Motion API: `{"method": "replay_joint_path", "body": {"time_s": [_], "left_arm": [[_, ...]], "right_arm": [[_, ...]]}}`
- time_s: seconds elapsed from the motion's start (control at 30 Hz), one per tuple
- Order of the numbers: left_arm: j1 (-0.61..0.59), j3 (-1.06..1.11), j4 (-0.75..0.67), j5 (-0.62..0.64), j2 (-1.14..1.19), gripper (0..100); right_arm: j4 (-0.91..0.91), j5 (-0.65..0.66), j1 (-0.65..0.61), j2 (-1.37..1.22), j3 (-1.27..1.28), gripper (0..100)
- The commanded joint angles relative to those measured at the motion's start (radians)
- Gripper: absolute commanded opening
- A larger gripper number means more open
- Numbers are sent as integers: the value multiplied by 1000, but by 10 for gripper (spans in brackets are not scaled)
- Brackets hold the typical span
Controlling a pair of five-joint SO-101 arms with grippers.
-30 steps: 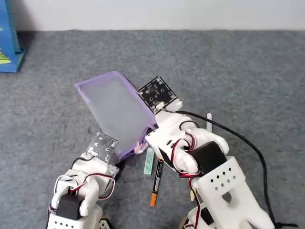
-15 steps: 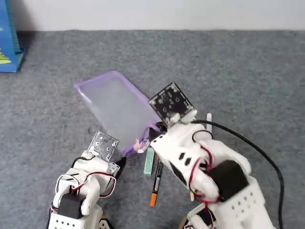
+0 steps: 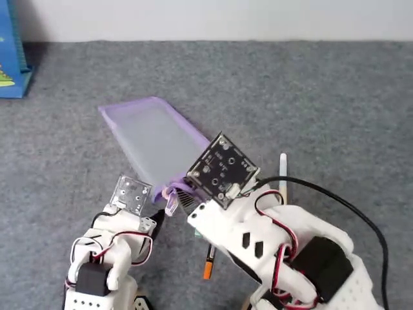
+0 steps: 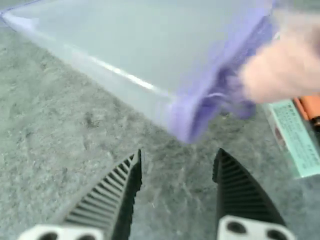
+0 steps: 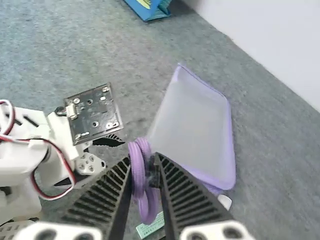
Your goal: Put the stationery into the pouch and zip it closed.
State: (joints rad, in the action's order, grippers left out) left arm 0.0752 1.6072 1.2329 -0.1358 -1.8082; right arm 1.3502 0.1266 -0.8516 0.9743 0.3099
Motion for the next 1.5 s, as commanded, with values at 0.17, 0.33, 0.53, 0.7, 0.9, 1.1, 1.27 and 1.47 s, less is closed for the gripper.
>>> {"method": "replay_joint_path", "body": {"time_s": [0.17, 0.33, 0.53, 0.7, 0.9, 1.1, 1.27, 1.47], "left_arm": [[-54, -73, 2, 14, -15, 225], [-74, -87, 2, 14, -15, 225], [-75, -88, 0, 14, -15, 225], [-80, -87, -20, 55, -15, 225], [-74, -90, -18, 69, -15, 225], [-72, -122, 28, 66, -15, 227], [-71, -177, 91, 66, -15, 228], [12, -225, 124, 64, -15, 228]], "right_arm": [[16, -5, -33, 21, -58, 9], [33, -5, -38, 28, -58, 9], [99, -3, -128, 30, -100, 9], [170, 28, -153, 21, -184, 9], [191, 28, -157, 21, -184, 9], [180, 29, -157, 19, -181, 9], [180, 31, -156, 18, -181, 9], [150, 31, -151, 18, -180, 9]]}}
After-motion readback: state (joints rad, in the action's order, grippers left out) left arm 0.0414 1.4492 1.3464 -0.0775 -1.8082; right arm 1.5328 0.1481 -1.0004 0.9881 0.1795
